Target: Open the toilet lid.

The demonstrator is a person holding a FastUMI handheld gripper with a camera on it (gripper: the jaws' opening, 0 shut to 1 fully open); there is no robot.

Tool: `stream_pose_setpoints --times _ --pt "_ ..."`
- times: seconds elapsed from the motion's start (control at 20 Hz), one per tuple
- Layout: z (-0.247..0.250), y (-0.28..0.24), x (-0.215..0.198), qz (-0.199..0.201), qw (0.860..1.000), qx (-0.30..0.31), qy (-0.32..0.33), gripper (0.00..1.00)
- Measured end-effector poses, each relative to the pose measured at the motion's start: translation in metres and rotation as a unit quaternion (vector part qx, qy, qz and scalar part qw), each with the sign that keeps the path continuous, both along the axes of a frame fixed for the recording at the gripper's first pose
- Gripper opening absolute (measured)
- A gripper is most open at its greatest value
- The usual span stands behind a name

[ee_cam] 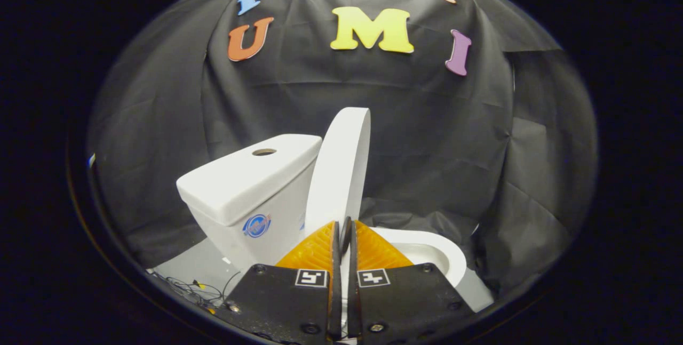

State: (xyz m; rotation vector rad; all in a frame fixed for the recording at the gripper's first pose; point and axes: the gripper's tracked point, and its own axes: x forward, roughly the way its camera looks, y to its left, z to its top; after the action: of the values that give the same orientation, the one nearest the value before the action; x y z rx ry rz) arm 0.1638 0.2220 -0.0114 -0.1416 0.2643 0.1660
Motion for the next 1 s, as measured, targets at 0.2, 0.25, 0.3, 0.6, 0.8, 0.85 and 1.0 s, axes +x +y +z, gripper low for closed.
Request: stream_pose_setpoints --times 0.2,0.25,0.3,0.6,0.8,0.85,1.0 --pt "-0.002 0.017 0.003 0.014 0.999 -0.030 -0.008 0.08" --pt "-0.003 0.021 0.003 0.017 0.999 -0.034 -0.009 0.08" --pt "-0.002 0.026 0.004 0.020 0.999 -0.038 -0.009 0.08" --pt "-0.003 0.034 0.002 0.033 0.997 -0.073 -0.010 0.12" --pt "0.023 0.031 -0.010 0.061 0.995 -0.065 -0.040 0.38" --pt "0.035 0.022 -0.011 0.054 0.994 -0.070 -0.065 0.49" --pt "0.067 0.001 -0.027 0.051 0.989 -0.068 -0.122 0.80"
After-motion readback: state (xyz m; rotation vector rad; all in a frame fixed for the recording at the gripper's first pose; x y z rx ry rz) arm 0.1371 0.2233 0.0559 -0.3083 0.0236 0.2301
